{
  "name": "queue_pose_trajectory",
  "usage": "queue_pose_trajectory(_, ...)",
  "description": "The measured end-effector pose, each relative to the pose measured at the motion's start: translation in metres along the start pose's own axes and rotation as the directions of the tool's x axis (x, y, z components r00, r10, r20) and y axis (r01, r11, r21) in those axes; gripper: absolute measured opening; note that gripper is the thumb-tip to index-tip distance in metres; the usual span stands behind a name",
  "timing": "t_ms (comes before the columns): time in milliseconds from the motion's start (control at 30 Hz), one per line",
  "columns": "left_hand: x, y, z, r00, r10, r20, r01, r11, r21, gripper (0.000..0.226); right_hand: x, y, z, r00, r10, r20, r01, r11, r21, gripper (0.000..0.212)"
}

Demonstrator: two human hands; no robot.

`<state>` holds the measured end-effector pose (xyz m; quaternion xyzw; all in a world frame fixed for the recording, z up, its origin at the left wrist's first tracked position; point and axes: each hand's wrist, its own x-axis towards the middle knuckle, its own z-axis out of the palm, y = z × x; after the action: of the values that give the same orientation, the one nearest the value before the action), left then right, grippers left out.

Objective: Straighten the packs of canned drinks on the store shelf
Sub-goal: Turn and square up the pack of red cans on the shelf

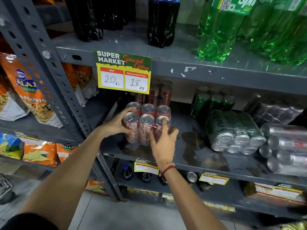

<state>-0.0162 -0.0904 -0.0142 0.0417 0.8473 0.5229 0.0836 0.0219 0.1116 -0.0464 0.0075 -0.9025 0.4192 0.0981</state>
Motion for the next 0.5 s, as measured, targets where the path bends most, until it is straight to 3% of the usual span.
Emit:
queue_pose_trajectory(167,-0.007,-0.013,0.009,0.997,-0.001,-0.074,-0.008,0.993,-0.117,0.109,0.004,0.01,-0.004,0.998,-0.062,0.007,0.062,0.998,-0.007,0.076)
queue_pose_trajectory(267,-0.017,-0.031,0.027,0.981,-0.037,-0.188,-0.008,0.973,-0.232,0.11,0.015,0.021,-0.01,0.996,-0.071,0.044,0.066,0.99,0.121,0.088)
queue_pose_trajectory(433,-0.021,-0.049,0.052,0.946,-0.055,-0.319,0.002,0.986,-0.164,0.1,0.04,0.034,-0.021,0.977,-0.047,0.206,-0.01,0.964,0.265,0.125)
queue_pose_trajectory(500,-0.019,-0.05,0.055,0.929,-0.068,-0.365,0.022,0.991,-0.129,0.087,0.045,0.038,-0.021,0.961,-0.028,0.276,-0.056,0.955,0.293,0.129)
